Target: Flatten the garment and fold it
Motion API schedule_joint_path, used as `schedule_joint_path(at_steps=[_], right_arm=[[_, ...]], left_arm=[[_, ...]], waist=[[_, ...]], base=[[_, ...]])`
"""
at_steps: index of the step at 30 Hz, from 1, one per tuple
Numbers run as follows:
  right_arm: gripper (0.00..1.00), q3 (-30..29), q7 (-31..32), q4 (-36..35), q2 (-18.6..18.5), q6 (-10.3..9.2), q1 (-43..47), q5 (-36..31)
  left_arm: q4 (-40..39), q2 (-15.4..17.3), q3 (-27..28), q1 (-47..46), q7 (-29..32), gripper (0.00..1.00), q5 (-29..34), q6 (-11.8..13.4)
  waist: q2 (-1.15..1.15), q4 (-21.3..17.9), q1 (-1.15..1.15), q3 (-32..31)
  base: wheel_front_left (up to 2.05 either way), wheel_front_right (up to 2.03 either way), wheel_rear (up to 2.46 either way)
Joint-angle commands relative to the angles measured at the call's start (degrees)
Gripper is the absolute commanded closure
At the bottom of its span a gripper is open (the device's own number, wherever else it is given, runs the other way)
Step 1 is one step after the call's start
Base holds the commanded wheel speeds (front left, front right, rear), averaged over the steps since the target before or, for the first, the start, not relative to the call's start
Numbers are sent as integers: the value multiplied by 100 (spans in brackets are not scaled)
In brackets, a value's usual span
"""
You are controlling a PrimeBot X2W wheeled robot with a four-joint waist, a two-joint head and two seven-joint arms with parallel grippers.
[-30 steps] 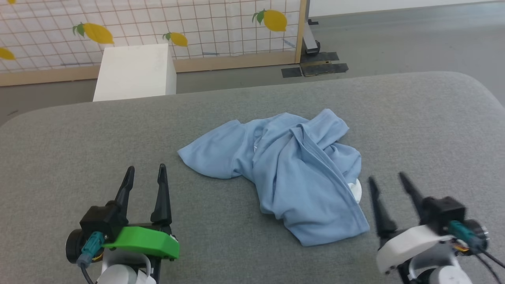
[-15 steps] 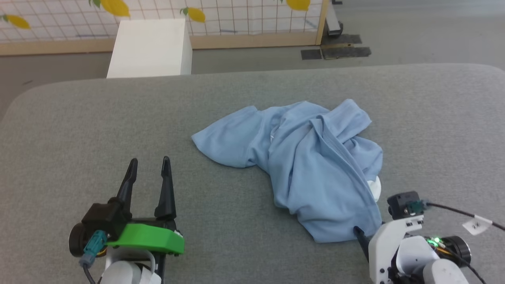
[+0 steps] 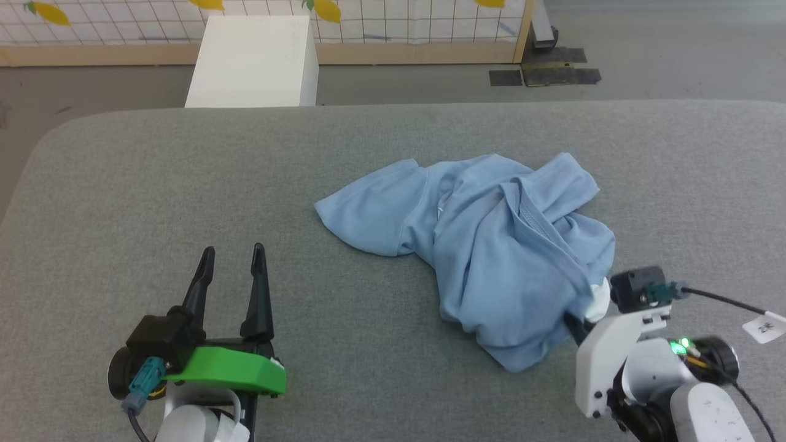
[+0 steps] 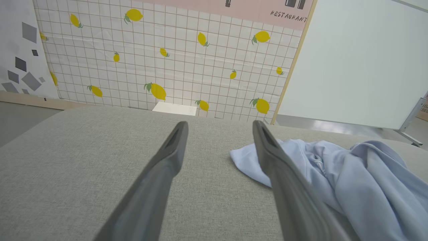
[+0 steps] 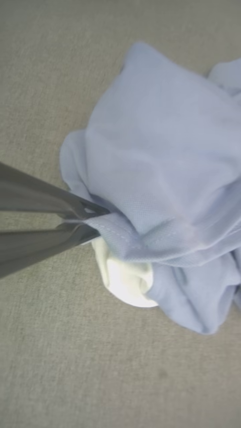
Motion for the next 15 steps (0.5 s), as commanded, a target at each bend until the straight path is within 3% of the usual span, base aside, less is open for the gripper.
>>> schedule_joint_path(at_steps=[1, 5, 8, 10, 15], right_arm=[[100, 97, -49, -290, 11, -8, -12, 39], [100, 625, -97, -1312, -73, -8, -240, 78], [100, 1263, -69, -1674, -171, -8, -362, 193], [100, 2168, 69, -1641, -227, -8, -323, 468], [100, 3143, 396, -1003, -427, -8, -85, 884]], left_arm=[[5, -27, 20, -39, -20, 0, 50, -19], [-11, -29, 26, -43, -20, 0, 36, -22], [-13, -29, 11, -42, -20, 0, 21, -17], [2, -29, -18, -42, -20, 0, 5, -8], [49, -30, -67, -34, -20, 0, -20, -9]], waist=[[0, -30, 0, -59], [0, -51, 0, -118], [0, -48, 0, -135], [0, -36, 0, -142], [0, 21, 0, -140]], base=[[0, 0, 0], [0, 0, 0], [0, 0, 0], [0, 0, 0], [0, 0, 0]])
